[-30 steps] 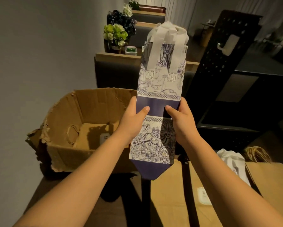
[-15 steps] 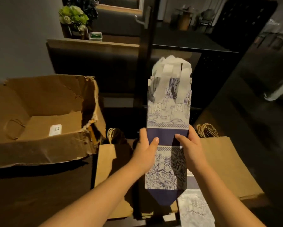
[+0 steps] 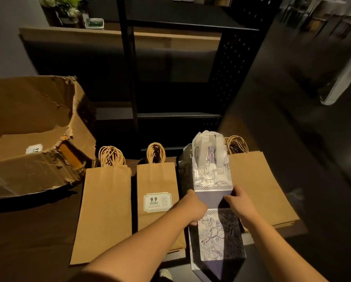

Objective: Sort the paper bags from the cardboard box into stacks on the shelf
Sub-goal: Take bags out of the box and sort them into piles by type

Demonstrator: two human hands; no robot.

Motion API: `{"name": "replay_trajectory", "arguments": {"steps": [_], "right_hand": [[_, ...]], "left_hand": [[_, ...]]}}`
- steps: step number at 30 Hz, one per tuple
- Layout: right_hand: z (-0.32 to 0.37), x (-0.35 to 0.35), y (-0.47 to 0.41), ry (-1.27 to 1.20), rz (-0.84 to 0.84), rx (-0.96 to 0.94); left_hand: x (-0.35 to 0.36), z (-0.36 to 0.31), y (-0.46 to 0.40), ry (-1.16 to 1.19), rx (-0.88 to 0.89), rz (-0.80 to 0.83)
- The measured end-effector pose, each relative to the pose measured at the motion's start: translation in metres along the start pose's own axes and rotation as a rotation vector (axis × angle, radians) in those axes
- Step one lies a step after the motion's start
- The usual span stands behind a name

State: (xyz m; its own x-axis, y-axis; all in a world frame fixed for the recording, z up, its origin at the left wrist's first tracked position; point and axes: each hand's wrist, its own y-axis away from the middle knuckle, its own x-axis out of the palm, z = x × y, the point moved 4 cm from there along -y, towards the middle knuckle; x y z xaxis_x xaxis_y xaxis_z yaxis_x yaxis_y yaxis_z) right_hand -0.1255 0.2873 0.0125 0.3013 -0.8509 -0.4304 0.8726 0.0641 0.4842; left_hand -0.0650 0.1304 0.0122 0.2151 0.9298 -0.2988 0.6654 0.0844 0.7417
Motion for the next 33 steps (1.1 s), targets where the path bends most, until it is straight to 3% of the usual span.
{"name": "replay_trajectory", "arguments": {"steps": [5,15,26,33], "right_hand": [[-0.013,-0.001,-0.001,0.114,0.047,0.1],[-0.029,0.013,-0.006,0.35,0.117,0.045],[-0.055,-0.005,0.0,0.018,-0.027,-0.042],[-0.063,0.008,0.012,0.082,0.02,-0.046]], "left_hand": [[0.025,0.009,-0.001,0.071,-0.083,0.014],[0.034,0.03,-0.006,0.079,-0.134,-0.02],[0.049,0.029,0.013,0.063,-0.007,0.027],[0.057,0.048,0.011,0.05,-0.108,0.086]]}}
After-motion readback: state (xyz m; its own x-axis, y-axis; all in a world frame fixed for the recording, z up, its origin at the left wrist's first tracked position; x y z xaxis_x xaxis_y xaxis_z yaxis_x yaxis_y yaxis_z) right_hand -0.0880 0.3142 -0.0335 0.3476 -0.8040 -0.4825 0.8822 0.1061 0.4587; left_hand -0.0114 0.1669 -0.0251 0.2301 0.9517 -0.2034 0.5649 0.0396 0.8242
